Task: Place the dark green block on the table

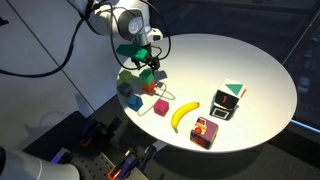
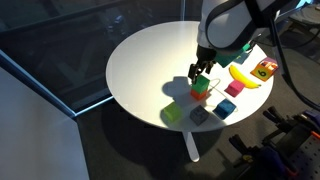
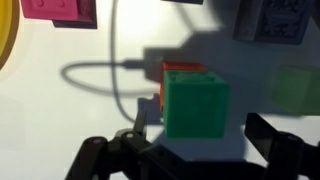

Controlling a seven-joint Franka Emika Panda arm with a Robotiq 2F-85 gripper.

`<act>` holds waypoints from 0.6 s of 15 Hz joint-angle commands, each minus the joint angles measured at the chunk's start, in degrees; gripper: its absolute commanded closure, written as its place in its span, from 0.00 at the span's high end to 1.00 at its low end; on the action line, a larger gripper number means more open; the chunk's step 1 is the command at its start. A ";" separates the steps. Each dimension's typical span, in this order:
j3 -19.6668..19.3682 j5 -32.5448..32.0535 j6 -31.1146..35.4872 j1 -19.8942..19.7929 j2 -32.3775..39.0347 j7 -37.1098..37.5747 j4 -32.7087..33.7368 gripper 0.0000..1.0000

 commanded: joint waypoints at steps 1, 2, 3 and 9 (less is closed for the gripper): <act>-0.12 -0.53 -0.29 0.33 1.14 0.48 1.43 1.00; -0.17 -0.70 -0.22 0.42 1.35 0.52 1.45 1.00; -0.19 -0.76 -0.19 0.48 1.54 0.56 1.50 1.00; -0.30 -1.10 -0.25 0.77 2.23 0.57 1.84 0.66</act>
